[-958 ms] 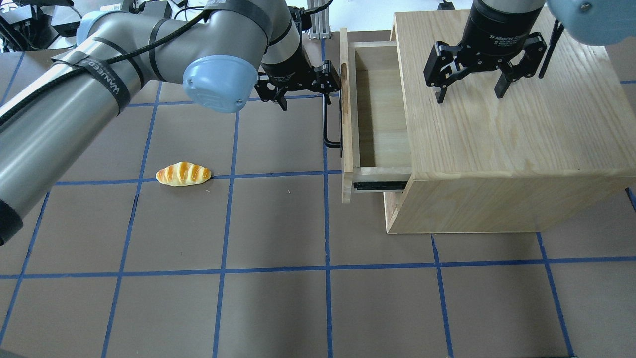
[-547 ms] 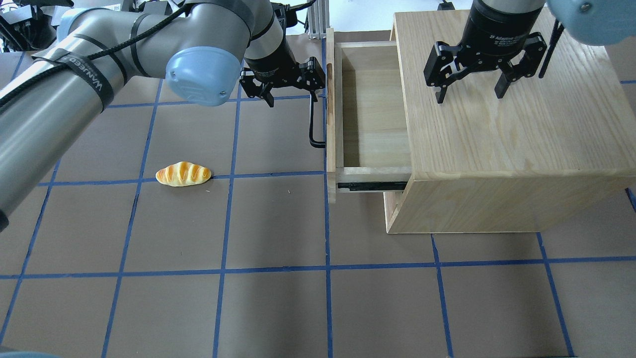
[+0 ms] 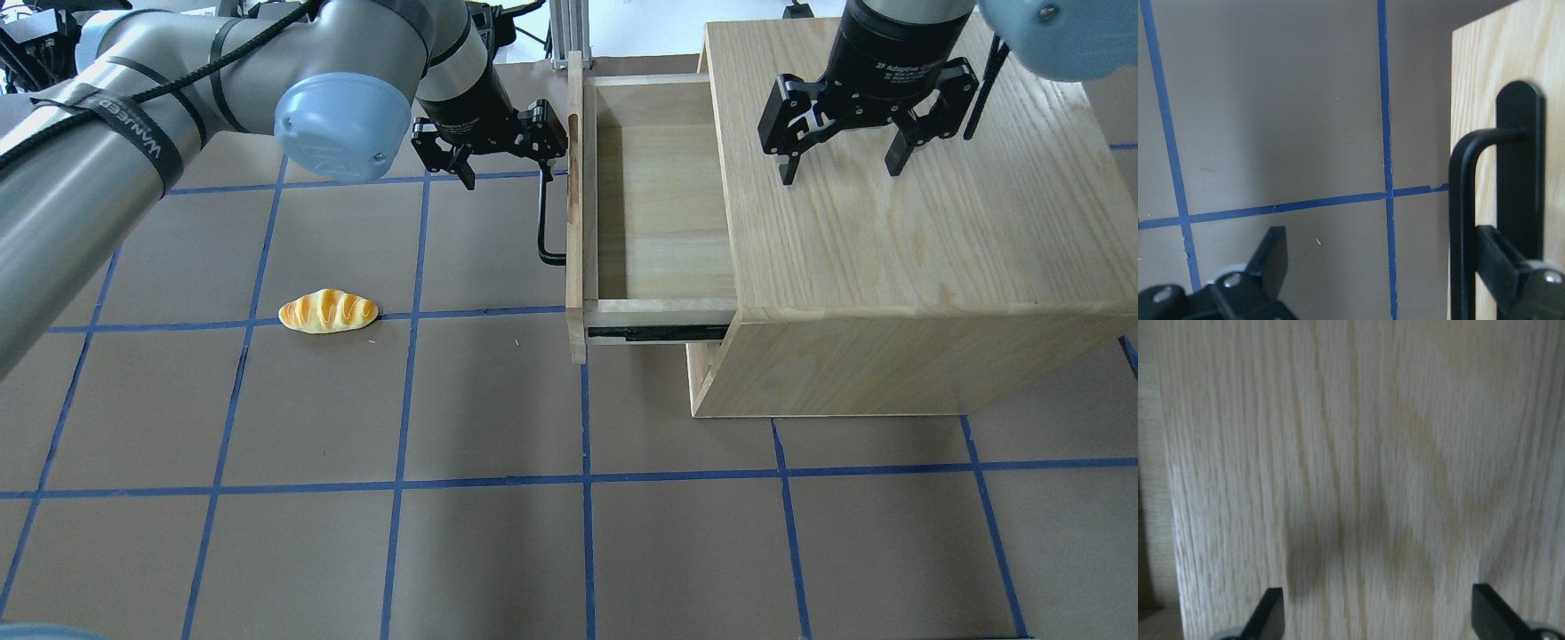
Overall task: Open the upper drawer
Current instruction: 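Pull the handle with the left gripper, sliding the drawer out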
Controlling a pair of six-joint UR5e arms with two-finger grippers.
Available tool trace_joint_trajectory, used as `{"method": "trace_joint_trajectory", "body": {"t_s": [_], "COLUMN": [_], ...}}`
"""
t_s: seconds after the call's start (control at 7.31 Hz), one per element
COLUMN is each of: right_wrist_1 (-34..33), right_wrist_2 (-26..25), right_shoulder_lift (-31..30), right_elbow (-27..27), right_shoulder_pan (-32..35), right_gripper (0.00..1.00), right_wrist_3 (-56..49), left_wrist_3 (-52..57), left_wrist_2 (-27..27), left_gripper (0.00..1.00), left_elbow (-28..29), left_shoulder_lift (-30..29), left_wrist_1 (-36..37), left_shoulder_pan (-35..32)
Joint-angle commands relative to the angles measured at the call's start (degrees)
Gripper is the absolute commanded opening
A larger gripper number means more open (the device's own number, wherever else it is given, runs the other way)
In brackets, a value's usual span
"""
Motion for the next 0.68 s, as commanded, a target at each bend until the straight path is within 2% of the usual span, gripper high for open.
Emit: {"method": "trace_joint_trajectory", "body": {"t_s": [0.0, 0.55], "right_wrist_1": [0.0, 0.0], "right_wrist_2": [0.0, 0.0], "right_shoulder_lift": [0.0, 0.0], "right_elbow": [0.0, 0.0], "right_shoulder_pan": [0.0, 0.0], "right_gripper": [1.0, 1.0], "right_wrist_3": [0.0, -0.1], "left_wrist_3": [1.3, 4.4], "left_wrist_2": [0.0, 0.0], "left_gripper": [1.0, 1.0], "left_elbow": [0.0, 0.0], "left_shoulder_lift": [0.2, 0.5], "left_wrist_1": [-0.9, -1.6], "left_shoulder_pan": [1.1, 2.1]}}
